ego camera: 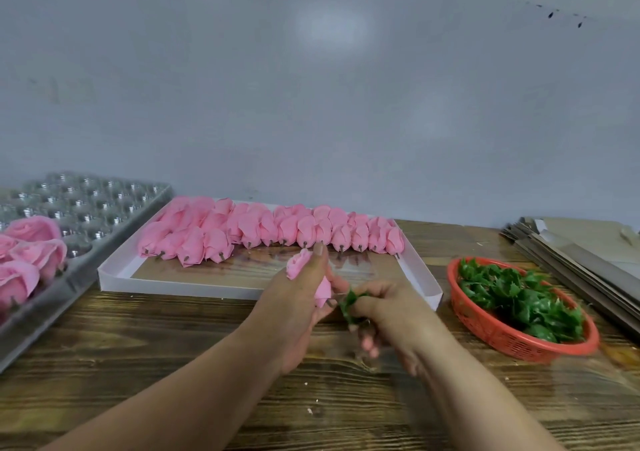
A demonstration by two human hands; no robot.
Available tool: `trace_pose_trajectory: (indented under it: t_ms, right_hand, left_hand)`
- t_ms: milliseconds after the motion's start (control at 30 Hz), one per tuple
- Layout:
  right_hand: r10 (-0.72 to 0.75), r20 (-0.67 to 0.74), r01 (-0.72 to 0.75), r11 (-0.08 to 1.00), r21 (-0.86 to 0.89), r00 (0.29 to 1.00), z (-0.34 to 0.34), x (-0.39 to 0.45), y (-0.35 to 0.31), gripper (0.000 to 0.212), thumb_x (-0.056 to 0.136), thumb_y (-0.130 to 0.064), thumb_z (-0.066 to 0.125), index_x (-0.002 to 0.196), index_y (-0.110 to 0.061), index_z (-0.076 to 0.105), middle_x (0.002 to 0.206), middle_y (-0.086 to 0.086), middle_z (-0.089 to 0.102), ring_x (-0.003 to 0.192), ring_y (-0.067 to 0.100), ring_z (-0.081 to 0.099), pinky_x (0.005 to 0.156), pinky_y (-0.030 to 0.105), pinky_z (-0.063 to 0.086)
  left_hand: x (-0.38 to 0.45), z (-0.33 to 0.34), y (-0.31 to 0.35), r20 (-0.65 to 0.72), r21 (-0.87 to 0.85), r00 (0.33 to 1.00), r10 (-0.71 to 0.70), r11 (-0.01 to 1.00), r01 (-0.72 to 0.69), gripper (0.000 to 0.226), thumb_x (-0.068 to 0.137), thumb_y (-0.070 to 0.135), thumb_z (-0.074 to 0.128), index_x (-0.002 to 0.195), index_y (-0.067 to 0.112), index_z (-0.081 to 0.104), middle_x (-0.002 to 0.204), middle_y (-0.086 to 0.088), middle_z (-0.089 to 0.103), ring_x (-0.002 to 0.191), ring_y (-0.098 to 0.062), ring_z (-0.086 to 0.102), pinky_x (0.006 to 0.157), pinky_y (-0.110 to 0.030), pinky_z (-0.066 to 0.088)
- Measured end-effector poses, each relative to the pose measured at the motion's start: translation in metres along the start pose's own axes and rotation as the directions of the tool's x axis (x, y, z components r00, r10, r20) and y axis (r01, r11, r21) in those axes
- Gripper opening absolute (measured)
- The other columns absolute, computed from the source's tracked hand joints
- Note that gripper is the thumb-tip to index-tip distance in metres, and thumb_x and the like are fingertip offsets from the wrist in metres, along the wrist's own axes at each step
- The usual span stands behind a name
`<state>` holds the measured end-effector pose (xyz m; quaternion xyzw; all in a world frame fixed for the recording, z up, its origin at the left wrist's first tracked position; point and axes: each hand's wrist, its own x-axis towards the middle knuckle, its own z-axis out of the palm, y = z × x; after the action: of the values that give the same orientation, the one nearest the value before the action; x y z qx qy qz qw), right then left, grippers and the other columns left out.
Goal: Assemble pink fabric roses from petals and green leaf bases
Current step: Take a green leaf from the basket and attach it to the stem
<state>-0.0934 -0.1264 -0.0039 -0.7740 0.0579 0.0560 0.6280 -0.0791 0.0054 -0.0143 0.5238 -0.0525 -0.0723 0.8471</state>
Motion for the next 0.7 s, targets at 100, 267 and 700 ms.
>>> trace_pose_trajectory:
  t_ms: [100, 267, 700]
  right_hand:
    - [0.004, 0.001, -0.004, 0.991, -0.136, 1.0, 0.016, -0.001, 0.008, 0.022, 0.083, 0.002, 0.051, 0.064, -0.008, 0.055, 0.042, 0.007, 0.047, 0.025, 0.011, 0.04, 0.03, 0.014, 0.029]
    - [-0.026, 0.054, 0.029, 0.998, -0.049, 0.998, 0.027, -0.007, 0.01, 0.02, 0.085, 0.004, 0.047, 0.069, -0.002, 0.058, 0.055, 0.014, 0.054, 0.031, 0.014, 0.044, 0.031, 0.018, 0.033]
    - [0.016, 0.262, -0.159, 0.828, 0.538, 0.965, 0.012, -0.009, 0.005, 0.009, 0.071, 0.002, 0.058, 0.073, -0.001, 0.066, 0.061, 0.016, 0.063, 0.053, 0.025, 0.066, 0.049, 0.027, 0.056]
  left_hand:
    - [-0.003, 0.0, -0.002, 0.03, 0.154, 0.999, 0.042, 0.987, -0.046, 0.044, 0.074, 0.067, 0.058, 0.051, 0.029, 0.061, 0.082, 0.0, 0.065, 0.083, -0.012, 0.059, 0.073, -0.027, 0.051]
    - [-0.008, 0.0, -0.004, 0.07, 0.311, 0.993, 0.094, 0.944, -0.111, 0.038, 0.071, 0.065, 0.052, 0.063, 0.029, 0.064, 0.068, 0.008, 0.067, 0.051, -0.003, 0.059, 0.044, -0.022, 0.046]
    - [0.0, -0.005, -0.01, 0.016, 0.276, 0.993, 0.118, 0.954, -0.118, 0.039, 0.066, 0.068, 0.06, 0.062, 0.029, 0.067, 0.074, 0.01, 0.071, 0.073, -0.01, 0.067, 0.065, -0.031, 0.051]
